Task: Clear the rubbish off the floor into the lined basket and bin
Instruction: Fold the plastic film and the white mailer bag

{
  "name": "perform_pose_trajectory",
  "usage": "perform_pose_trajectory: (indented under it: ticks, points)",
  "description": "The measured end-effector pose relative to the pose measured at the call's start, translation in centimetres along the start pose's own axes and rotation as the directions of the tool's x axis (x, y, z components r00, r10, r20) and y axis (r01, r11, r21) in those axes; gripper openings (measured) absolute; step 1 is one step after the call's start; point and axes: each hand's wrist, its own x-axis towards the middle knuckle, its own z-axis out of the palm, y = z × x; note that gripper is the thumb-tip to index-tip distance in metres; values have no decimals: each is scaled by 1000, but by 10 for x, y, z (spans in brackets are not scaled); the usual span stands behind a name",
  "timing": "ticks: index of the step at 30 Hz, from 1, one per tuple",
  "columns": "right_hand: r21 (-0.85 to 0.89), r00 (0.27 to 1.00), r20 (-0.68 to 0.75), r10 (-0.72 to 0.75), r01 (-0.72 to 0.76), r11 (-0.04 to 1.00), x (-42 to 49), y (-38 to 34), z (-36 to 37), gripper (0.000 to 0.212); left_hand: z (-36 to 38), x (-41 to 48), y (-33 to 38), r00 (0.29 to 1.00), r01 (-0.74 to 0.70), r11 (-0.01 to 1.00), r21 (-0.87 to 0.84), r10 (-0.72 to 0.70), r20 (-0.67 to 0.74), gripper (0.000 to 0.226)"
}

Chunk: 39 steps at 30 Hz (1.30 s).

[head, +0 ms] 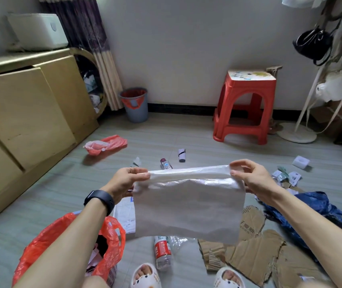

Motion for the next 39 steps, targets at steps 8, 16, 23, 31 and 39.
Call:
perform_pose_trajectory:
  ticks: [8,16,23,31,39]
  points:
    - [308,995,60,79,-93,947,3,-4,1,24,3,3,2,973,-164,977,-135,138,-184,22]
    - [232,985,129,117,-145,962,2,-7,0,27,-1,-3,-3,995,40,999,25,-37,-92,22]
    - [182,998,-17,54,-50,982,1,-4,10,39,1,-3,-1,987,-66,986,-152,42,-155,32]
    - [295,996,26,84,-88,951,1,-5,9,25,-3,0,-8,984,-50,991,-125,27,-178,22]
    - [115,996,6,88,-88,989,-1,-4,7,25,-21,-3,-11,990,138,975,-173,-135,32,33]
